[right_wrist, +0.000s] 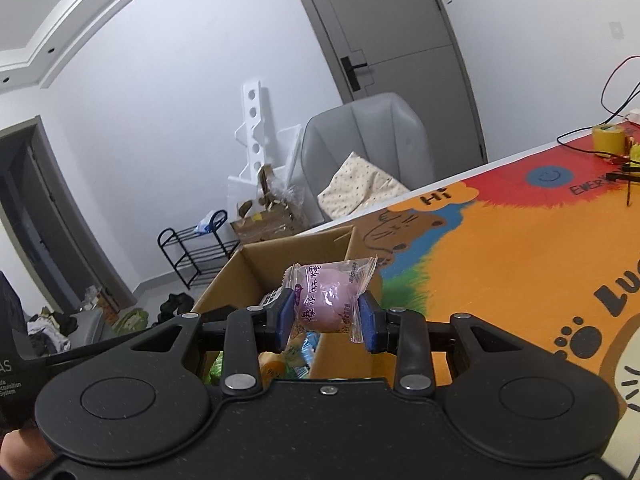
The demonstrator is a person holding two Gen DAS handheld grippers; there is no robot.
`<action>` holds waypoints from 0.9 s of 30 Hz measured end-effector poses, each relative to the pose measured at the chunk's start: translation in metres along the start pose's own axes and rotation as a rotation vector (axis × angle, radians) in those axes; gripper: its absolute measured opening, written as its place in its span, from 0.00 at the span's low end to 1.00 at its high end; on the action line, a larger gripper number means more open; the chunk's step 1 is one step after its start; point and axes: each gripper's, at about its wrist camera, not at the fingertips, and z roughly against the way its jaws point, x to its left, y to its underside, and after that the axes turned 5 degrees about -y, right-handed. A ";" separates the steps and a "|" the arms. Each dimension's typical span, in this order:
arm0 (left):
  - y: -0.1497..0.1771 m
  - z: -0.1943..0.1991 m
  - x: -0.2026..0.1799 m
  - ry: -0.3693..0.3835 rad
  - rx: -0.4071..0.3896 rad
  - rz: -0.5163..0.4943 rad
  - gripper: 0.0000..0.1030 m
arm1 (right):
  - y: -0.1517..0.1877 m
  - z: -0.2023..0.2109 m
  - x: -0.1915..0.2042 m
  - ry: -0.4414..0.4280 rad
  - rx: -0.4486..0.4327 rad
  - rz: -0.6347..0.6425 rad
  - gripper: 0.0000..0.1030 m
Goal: Organize snacks
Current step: 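Carry the green candy and pink pastry over the cardboard box with both tools, then open both tools to drop the green candy and pink pastry into the box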
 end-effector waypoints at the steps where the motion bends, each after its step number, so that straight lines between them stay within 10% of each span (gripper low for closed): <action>1: 0.000 -0.001 -0.001 0.003 -0.002 0.001 0.40 | 0.000 -0.001 0.000 0.002 0.002 0.003 0.31; 27: -0.013 0.003 0.009 0.006 -0.017 0.035 0.71 | -0.005 -0.034 0.015 -0.066 0.087 0.013 0.40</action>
